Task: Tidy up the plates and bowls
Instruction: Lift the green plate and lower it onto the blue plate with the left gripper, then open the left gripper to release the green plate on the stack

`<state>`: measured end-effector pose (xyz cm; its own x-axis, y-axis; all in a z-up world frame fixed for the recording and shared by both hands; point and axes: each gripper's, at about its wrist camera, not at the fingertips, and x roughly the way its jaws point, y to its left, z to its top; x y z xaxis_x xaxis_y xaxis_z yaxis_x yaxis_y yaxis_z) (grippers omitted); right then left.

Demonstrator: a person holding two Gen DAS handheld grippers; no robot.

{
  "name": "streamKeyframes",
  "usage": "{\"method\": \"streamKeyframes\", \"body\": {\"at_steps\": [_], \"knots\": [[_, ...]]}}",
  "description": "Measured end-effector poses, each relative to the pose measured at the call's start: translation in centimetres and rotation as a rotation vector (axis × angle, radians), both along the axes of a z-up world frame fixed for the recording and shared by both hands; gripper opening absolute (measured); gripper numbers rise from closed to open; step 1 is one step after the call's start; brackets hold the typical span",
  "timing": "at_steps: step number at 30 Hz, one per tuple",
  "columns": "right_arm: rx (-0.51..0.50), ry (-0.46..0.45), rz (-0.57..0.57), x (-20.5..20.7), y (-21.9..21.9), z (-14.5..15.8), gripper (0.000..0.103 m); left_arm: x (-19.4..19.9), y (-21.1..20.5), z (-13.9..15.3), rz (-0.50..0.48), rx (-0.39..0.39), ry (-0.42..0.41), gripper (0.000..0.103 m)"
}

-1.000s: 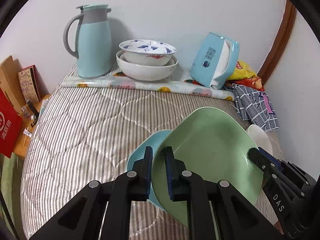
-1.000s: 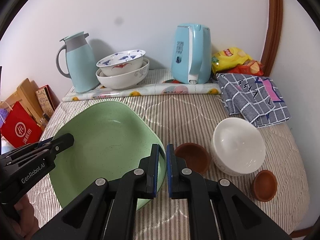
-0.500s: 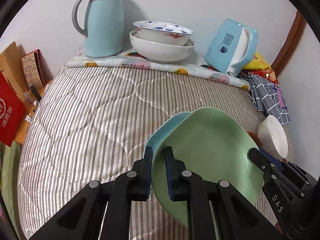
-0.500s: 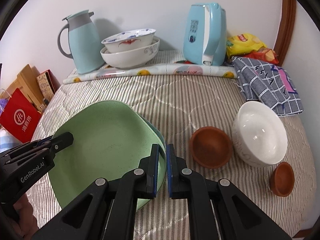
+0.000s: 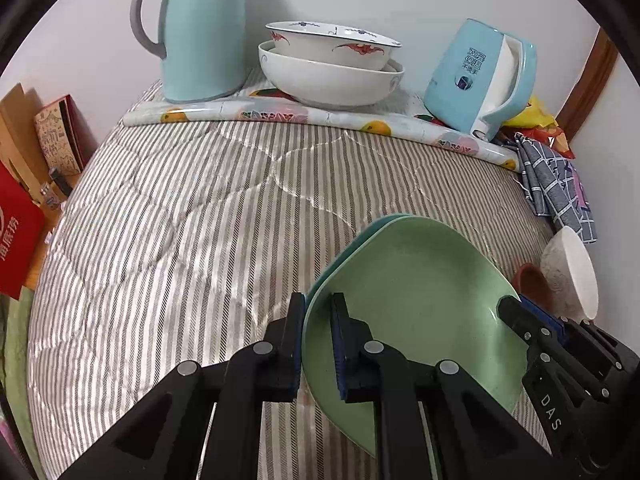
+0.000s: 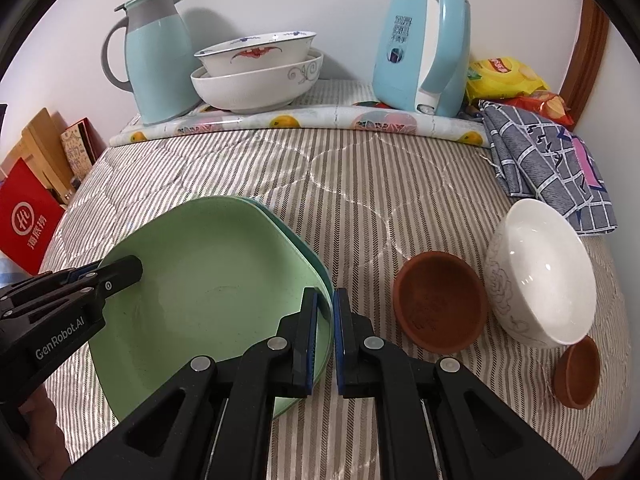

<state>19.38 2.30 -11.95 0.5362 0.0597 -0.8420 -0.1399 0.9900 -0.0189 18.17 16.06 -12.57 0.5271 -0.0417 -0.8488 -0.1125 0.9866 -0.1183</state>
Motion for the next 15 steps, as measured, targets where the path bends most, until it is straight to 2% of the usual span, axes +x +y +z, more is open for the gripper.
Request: {"method": "streamKeyframes", "body": {"at_steps": [11,15], "knots": [[-0.047,-0.012,0.011,0.9,0.8,-0.7,0.009,0.7,0.3,-1.1,-0.008,-0.002,0.022,0.013],[-0.061,-0.015,0.023,0.8,1.0,-0.8,0.012,0.8,0.2,-1.3,-0.011,0.012,0.035,0.013]]}}
